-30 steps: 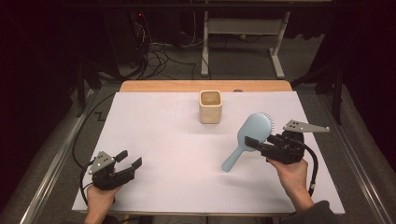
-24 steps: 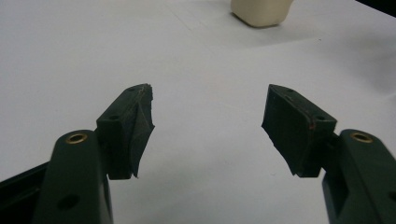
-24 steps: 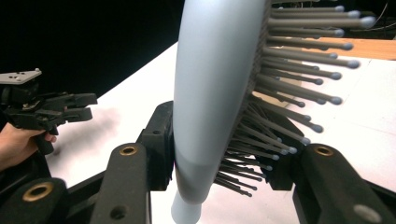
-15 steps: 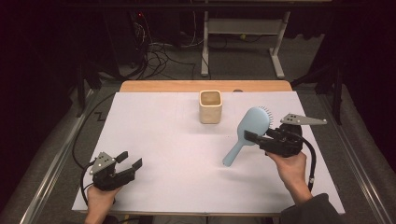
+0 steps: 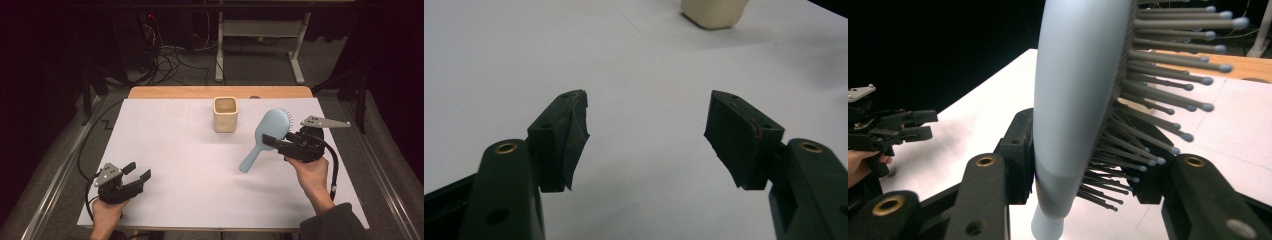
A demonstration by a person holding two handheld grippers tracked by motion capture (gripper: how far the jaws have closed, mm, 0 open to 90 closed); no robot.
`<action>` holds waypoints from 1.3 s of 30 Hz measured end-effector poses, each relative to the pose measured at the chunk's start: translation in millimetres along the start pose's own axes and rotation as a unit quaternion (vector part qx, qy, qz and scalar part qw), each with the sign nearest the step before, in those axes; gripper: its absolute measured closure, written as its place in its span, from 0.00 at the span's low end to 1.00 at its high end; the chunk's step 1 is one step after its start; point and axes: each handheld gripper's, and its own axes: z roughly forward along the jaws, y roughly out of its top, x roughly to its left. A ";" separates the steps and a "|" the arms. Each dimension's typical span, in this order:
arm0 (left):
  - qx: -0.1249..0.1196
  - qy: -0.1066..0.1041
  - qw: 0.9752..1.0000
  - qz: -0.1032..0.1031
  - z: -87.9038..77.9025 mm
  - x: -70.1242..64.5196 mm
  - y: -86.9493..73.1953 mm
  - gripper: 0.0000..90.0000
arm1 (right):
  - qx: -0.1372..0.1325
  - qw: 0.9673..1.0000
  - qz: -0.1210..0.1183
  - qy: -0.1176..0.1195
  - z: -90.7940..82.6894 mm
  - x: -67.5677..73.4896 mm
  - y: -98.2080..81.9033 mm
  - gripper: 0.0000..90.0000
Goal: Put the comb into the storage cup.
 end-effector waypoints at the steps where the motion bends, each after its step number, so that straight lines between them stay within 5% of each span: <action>1: 0.000 0.000 1.000 0.000 0.0 0.0 0.0 0.38 | 0.000 1.000 0.000 -0.001 0.1 -0.3 0.7 0.60; 39: -0.007 -0.009 1.000 -0.007 -1.7 2.0 -0.1 0.38 | 0.013 0.999 -0.008 -0.028 23.2 -4.3 40.2 0.60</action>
